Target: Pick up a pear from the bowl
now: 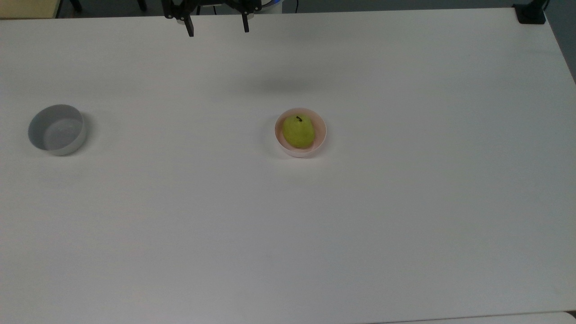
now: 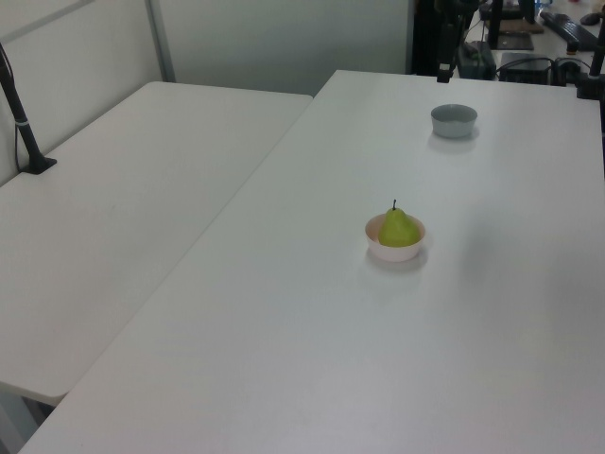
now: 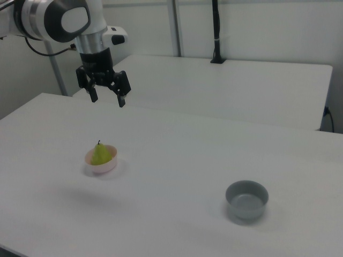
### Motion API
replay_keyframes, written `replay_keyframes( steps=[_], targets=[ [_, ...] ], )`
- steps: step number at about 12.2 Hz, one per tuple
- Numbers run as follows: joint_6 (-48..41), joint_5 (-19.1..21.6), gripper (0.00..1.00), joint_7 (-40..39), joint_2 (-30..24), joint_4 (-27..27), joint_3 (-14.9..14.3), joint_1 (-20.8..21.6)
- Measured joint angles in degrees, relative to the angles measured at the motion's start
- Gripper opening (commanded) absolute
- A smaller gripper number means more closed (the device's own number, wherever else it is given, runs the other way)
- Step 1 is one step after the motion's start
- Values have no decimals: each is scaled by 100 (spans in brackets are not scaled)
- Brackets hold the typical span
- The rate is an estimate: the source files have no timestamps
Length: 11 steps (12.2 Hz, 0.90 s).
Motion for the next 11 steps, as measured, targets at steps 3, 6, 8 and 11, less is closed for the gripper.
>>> replay_keyframes(
  steps=[3,6,8,11],
  targets=[
    [0,0,100,11,0,0,0,0],
    [0,0,100,12,0,0,0,0],
    [0,-1,100,11,0,0,0,0],
    [0,-117,100,-633,0,-1,0,-3]
  ],
)
